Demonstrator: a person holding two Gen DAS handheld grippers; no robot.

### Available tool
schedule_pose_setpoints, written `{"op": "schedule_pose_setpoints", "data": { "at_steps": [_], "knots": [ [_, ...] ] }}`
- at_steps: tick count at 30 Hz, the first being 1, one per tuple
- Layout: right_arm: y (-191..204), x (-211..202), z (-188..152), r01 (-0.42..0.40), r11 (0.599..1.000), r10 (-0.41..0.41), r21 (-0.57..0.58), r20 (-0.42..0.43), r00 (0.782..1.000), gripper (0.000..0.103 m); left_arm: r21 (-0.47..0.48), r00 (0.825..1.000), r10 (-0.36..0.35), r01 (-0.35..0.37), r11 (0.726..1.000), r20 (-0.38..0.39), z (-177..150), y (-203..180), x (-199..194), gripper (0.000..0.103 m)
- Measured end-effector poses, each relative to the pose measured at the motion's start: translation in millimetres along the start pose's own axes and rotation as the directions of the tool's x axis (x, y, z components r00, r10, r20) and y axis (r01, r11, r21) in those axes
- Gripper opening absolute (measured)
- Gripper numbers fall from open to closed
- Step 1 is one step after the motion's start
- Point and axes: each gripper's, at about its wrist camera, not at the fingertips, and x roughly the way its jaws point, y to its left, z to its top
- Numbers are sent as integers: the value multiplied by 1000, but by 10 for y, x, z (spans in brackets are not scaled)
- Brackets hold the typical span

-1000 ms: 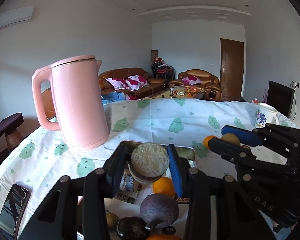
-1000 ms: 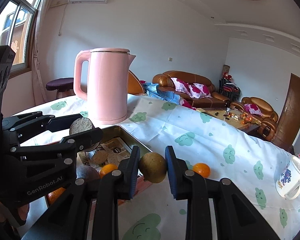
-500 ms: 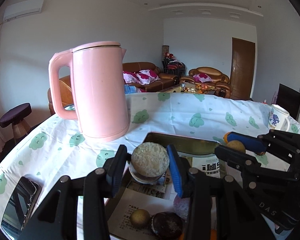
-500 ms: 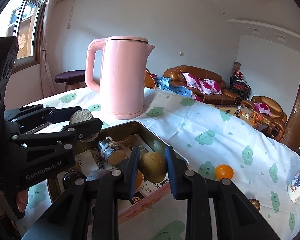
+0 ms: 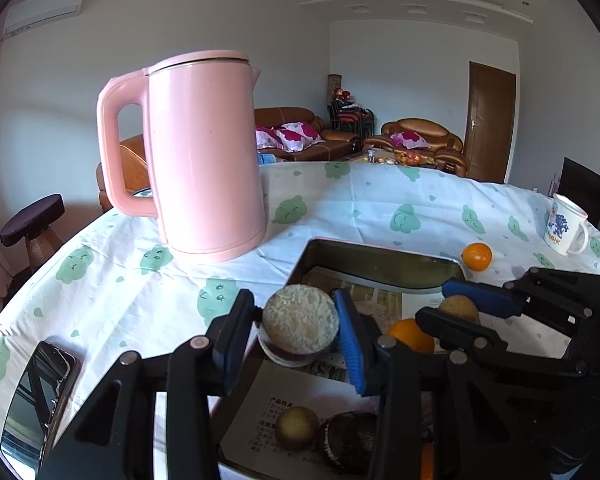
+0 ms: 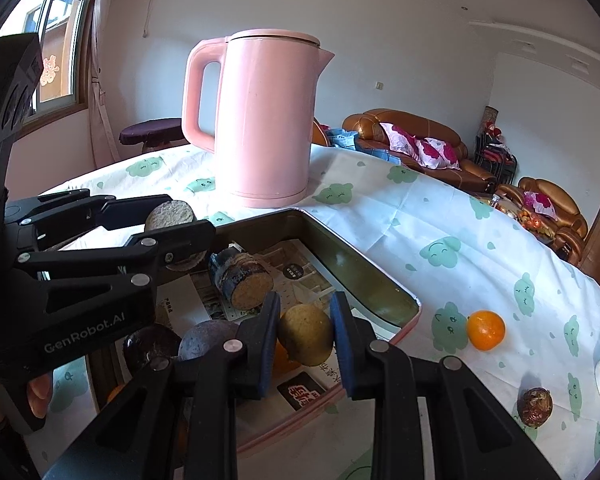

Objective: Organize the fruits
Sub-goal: 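Open both tools to drop the jar and the yellow-brown fruit into the tin, then move the right tool to the dark brown fruit while the left tool moves to the orange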

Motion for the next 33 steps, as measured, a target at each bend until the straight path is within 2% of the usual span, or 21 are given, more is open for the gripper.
{"op": "schedule_pose_setpoints", "data": {
  "at_steps": [4, 6, 7, 8, 12, 16, 18, 23, 26, 33],
  "knots": [
    [-3, -14, -1, 2, 1000, -3, 4, 4, 1000, 30, -1, 1000, 15, -15, 1000, 14, 4, -3, -34, 47],
    [-19, -36, -5, 9, 1000, -9, 9, 8, 1000, 47, -4, 999, 23, -23, 1000, 25, 14, -16, -66, 58],
    [-34, -61, -8, 12, 1000, -12, 12, 14, 1000, 49, -8, 999, 30, -30, 1000, 34, 23, -22, -88, 66],
    [-57, -90, -10, 13, 1000, -13, 16, 18, 1000, 49, -13, 999, 25, -25, 1000, 43, 34, -30, -114, 70],
    [-251, -258, -64, 57, 998, -58, 15, 16, 998, 50, -16, 997, 0, 1, 1000, 83, 116, -113, -244, 74],
    [-755, -411, -162, 159, 984, -159, 83, -12, 987, 51, -1, 992, -45, 46, 999, 120, 203, -353, -360, 85],
    [-1028, -434, -219, 223, 969, -219, 106, -54, 974, 59, 27, 989, -67, 64, 998, 132, 236, -533, -388, 87],
    [-1569, -430, -407, 310, 936, -286, 165, -157, 945, 60, 82, 984, -114, 103, 991, 138, 287, -956, -342, 92],
    [-1755, -373, -501, 327, 926, -288, 189, -205, 935, 60, 114, 985, -123, 109, 988, 122, 329, -1186, -251, 92],
    [-1933, -201, -599, 280, 931, -215, 232, -270, 939, 60, 156, 989, -134, 123, 980, 66, 467, -1586, 24, 93]
  ]
}}
